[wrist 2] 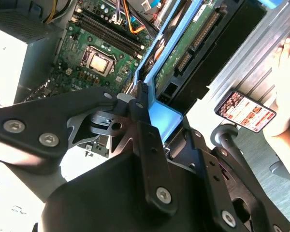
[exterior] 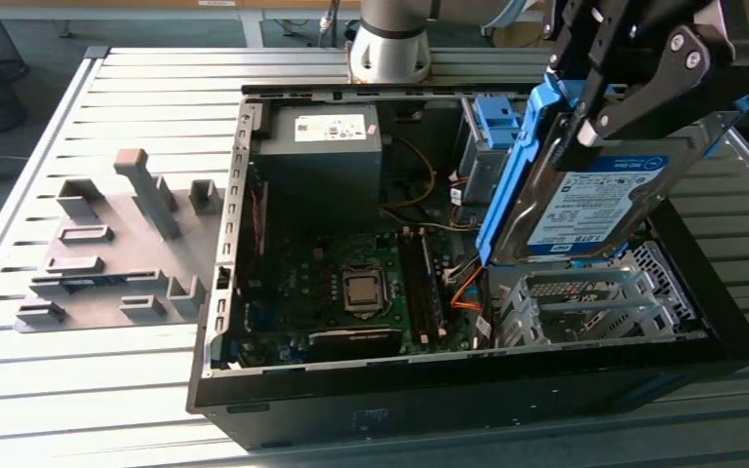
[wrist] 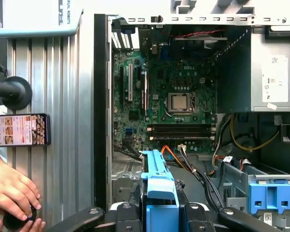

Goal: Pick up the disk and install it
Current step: 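Insert the disk into the insertion slot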

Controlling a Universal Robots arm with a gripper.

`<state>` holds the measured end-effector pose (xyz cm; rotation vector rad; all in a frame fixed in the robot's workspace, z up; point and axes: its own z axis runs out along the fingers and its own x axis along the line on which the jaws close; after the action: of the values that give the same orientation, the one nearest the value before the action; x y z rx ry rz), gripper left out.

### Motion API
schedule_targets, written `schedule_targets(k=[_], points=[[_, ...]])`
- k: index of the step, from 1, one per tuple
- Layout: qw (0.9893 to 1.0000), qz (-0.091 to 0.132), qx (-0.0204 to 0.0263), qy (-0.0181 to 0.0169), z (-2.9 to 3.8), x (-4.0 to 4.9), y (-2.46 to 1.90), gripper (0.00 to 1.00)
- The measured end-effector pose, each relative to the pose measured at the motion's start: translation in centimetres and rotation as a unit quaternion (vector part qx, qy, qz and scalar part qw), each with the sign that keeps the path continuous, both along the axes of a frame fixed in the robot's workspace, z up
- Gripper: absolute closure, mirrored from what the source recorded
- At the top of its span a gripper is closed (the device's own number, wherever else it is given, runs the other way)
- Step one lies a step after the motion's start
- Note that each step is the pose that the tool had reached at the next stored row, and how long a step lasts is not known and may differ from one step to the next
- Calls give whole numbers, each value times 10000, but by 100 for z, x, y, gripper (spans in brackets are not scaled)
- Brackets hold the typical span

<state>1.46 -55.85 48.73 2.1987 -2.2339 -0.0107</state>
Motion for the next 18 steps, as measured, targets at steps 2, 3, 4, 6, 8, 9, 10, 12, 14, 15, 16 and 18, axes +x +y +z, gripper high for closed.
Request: schedule_targets(k=[2,3,4,6,8,9,10,12,14,15,16,18], points=[[10000,0,0,0,-1,1,-1,63],[10000,1,1,0,-7,7,-5,63],[10000,1,0,0,-15,20,-17,63],[10000,0,1,0,-42,68,-39,63],[10000,-1,0,0,-75,124,-57,63],[10000,0,0,0,-92,161,-61,63],[10000,0,0,0,-108,201,-62,63],[10000,-1,0,0,-142,288,-63,63],[10000,0,0,0,-178,378,-63,63],[10000,1,0,0,-196,414,-63,63],[10000,0,1,0,-215,437,-63,63],[10000,0,-1,0,-242,451,-63,63]])
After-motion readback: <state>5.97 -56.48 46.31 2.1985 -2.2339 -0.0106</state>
